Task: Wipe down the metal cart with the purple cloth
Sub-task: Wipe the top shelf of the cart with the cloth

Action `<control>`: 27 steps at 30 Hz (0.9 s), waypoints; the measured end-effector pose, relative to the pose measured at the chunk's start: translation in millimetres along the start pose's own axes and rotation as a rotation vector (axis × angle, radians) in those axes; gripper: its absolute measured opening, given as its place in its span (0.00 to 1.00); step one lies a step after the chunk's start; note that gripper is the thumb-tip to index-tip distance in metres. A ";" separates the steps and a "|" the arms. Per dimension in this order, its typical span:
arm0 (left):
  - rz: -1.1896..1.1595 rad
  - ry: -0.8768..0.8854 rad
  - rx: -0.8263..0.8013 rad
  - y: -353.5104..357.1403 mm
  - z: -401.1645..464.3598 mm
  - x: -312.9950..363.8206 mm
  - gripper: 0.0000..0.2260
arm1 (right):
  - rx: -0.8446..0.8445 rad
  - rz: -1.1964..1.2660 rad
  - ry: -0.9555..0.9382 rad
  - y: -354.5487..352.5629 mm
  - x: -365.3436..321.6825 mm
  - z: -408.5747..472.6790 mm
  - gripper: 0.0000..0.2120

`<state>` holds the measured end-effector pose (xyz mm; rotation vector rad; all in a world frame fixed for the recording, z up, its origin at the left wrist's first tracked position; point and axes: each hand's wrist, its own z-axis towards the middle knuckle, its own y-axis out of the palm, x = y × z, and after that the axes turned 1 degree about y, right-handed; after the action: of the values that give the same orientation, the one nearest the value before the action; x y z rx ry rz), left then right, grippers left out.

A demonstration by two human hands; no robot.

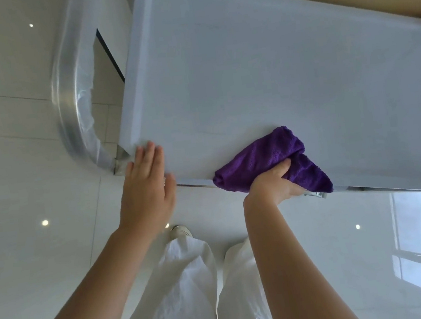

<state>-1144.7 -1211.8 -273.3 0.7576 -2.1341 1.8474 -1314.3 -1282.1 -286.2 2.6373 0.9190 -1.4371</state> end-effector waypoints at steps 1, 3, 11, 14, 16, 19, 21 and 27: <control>-0.012 -0.001 -0.011 -1.5 0.2 -1.0 0.27 | 0.001 -0.011 0.002 1.2 2.2 -1.3 0.33; -0.076 -0.034 -0.020 -5.0 3.8 2.4 0.25 | -0.002 -0.032 -0.008 3.8 7.4 -6.5 0.33; -0.174 -0.009 -0.114 -20.1 4.3 -3.1 0.32 | -0.012 -0.080 0.037 22.1 29.9 -42.2 0.32; -0.193 -0.010 -0.139 -23.6 4.9 -2.3 0.32 | -0.029 -0.116 0.056 29.1 39.0 -58.4 0.32; -0.208 -0.011 -0.150 -24.6 4.5 -3.4 0.32 | -0.035 -0.132 0.078 35.4 43.9 -69.9 0.32; -0.252 -0.010 -0.158 -25.5 5.1 -5.7 0.30 | -0.041 -0.181 0.128 43.6 53.8 -87.6 0.33; -0.288 -0.010 -0.149 -27.6 4.7 -8.3 0.29 | -0.055 -0.196 0.139 49.2 61.7 -99.0 0.31; -0.225 0.073 0.024 -27.7 -12.3 -20.4 0.29 | -0.348 -0.420 0.304 22.7 42.6 -109.3 0.25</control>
<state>-1115.4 -1197.2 -257.2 0.8823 -1.8991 1.7580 -1201.6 -1250.7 -261.4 2.5258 1.6601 -0.8134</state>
